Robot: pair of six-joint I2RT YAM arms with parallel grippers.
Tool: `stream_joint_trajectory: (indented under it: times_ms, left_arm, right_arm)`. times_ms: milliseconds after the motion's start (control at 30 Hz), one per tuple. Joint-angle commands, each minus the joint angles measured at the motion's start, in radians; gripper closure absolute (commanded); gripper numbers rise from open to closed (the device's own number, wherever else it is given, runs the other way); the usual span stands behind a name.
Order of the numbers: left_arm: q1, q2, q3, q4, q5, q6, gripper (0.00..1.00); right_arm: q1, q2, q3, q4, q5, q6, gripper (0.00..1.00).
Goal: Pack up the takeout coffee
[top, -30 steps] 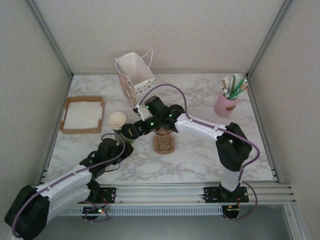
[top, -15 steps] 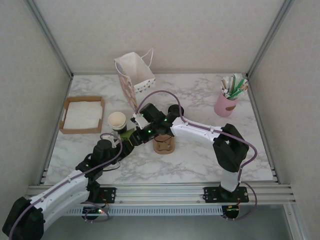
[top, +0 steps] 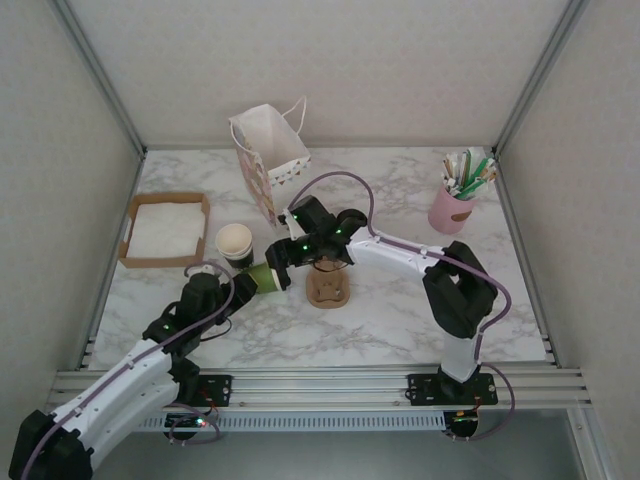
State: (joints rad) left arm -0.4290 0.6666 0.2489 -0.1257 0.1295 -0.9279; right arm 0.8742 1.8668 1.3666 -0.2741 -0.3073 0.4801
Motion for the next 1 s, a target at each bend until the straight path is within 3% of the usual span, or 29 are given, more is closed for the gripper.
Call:
stream_joint_trajectory:
  times_ms: [0, 133, 367, 700, 967]
  left_arm:
    - [0.045, 0.012, 0.036, -0.029, -0.018, 0.061, 0.39]
    - [0.094, 0.032, 0.015, 0.033, 0.062, 0.078, 0.39]
    - [0.095, 0.055, -0.084, 0.207, 0.235, -0.009, 0.51]
    - [0.093, 0.016, -0.140, 0.242, 0.250, -0.052, 0.54]
    - [0.092, 0.106, -0.139, 0.321, 0.279, -0.061, 0.55]
  right_arm:
    - [-0.003, 0.047, -0.012, 0.023, -0.020, 0.034, 0.38]
    - [-0.001, 0.094, 0.002, 0.023, -0.075, 0.047, 0.39]
    - [0.020, 0.115, 0.009, 0.015, -0.135, 0.070, 0.46]
    - [0.050, 0.078, 0.054, -0.065, -0.124, 0.065, 0.55]
    - [0.070, 0.005, 0.082, -0.166, -0.070, 0.024, 0.55]
